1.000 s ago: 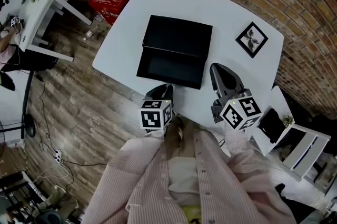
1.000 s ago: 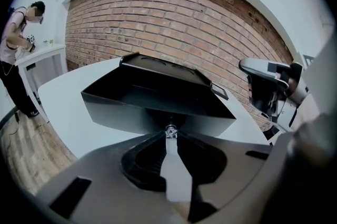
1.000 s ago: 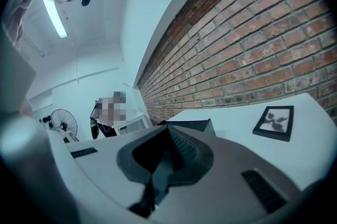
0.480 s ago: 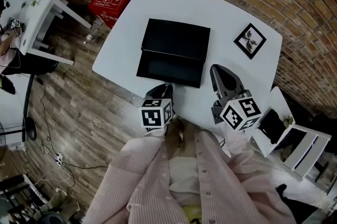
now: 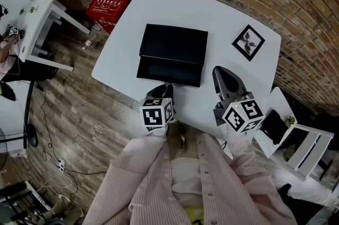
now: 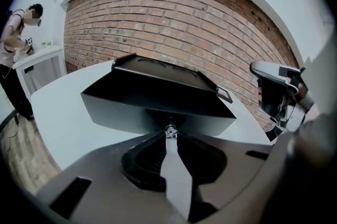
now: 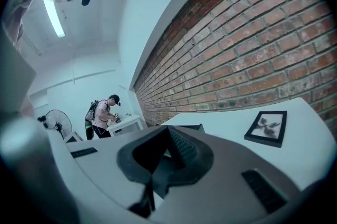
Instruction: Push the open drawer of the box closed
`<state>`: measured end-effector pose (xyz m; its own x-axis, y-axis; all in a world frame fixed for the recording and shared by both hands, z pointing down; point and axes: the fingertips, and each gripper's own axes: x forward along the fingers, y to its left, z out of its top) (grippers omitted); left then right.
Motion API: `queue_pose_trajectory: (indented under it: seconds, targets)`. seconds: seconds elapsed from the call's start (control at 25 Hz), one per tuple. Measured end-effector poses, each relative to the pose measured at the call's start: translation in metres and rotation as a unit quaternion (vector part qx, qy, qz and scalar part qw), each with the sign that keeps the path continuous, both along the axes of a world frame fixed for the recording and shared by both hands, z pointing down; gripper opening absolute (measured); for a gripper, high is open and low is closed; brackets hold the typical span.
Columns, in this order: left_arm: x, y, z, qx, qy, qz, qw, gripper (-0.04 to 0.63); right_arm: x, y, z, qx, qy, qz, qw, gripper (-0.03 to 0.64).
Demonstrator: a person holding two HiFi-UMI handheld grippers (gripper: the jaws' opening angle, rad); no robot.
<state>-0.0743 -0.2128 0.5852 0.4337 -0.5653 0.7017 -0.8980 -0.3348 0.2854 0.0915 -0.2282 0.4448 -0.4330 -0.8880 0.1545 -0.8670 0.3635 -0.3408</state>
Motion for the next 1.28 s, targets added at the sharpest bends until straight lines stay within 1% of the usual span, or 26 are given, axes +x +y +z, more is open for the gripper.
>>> queue_pose_trajectory:
  seconds: [0.72,1.28]
  targets:
    - [0.006,-0.027,0.001,0.003,0.003,0.009,0.9999,0.06,0.005,-0.01,0.004,-0.005,0.005,0.012,1.0,0.0]
    - [0.013,-0.051,0.001,0.007,0.002,0.025,0.9997,0.06,0.014,-0.016,0.009,-0.013,0.006,0.03,0.999,0.0]
